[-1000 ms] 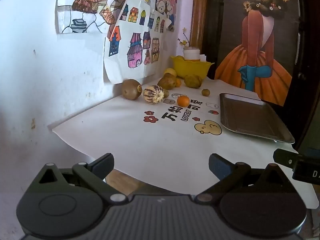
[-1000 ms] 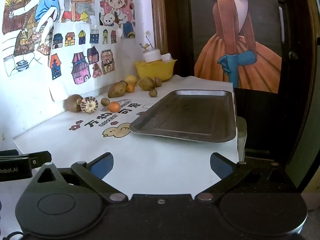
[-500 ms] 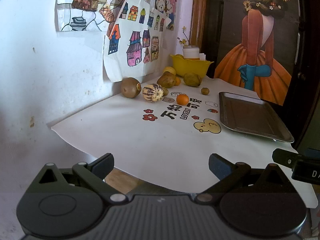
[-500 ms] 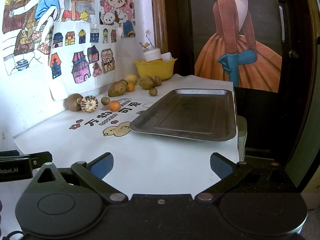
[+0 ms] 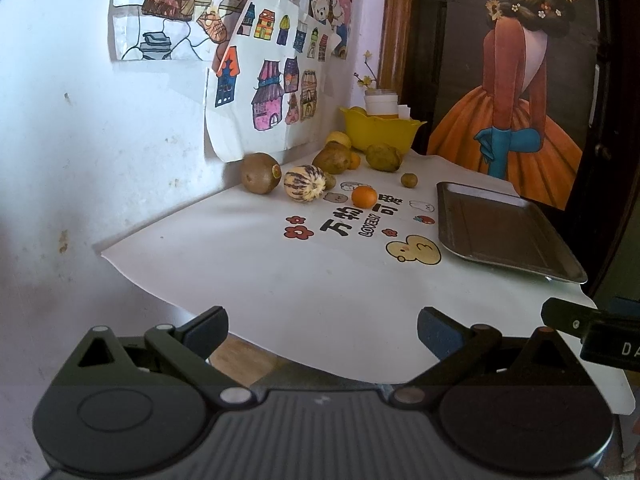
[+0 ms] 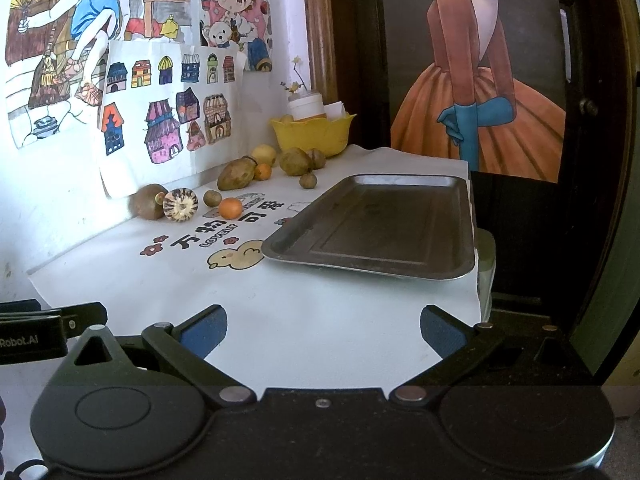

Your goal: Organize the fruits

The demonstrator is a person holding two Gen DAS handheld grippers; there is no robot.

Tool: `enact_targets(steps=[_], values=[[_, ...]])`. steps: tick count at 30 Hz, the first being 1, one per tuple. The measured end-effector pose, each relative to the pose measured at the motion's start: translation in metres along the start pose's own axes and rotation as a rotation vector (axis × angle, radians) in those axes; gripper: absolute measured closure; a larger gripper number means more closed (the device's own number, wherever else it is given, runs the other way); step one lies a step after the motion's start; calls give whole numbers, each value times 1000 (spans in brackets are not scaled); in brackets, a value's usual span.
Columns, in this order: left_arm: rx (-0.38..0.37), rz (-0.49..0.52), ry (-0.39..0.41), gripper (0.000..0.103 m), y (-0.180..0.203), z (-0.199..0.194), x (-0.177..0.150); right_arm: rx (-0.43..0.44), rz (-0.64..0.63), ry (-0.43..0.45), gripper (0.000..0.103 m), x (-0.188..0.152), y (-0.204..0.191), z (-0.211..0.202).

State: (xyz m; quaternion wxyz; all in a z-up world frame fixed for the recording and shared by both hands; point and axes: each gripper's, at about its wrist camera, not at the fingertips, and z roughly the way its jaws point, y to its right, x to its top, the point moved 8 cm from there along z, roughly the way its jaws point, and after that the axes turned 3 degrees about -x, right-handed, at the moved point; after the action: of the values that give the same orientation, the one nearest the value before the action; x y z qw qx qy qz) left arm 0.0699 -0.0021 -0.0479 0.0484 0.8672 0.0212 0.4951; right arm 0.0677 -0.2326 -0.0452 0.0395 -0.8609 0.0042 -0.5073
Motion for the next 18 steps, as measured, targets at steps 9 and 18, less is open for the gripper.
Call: enact_targets(steps=[9,18], values=[[-3,-1,-4,0,2,-1,-1,1,0,-5,0,1,0,1],[-4,-4,-6,0,1,0,-1,2,1,-12,0,-3,-3,3]])
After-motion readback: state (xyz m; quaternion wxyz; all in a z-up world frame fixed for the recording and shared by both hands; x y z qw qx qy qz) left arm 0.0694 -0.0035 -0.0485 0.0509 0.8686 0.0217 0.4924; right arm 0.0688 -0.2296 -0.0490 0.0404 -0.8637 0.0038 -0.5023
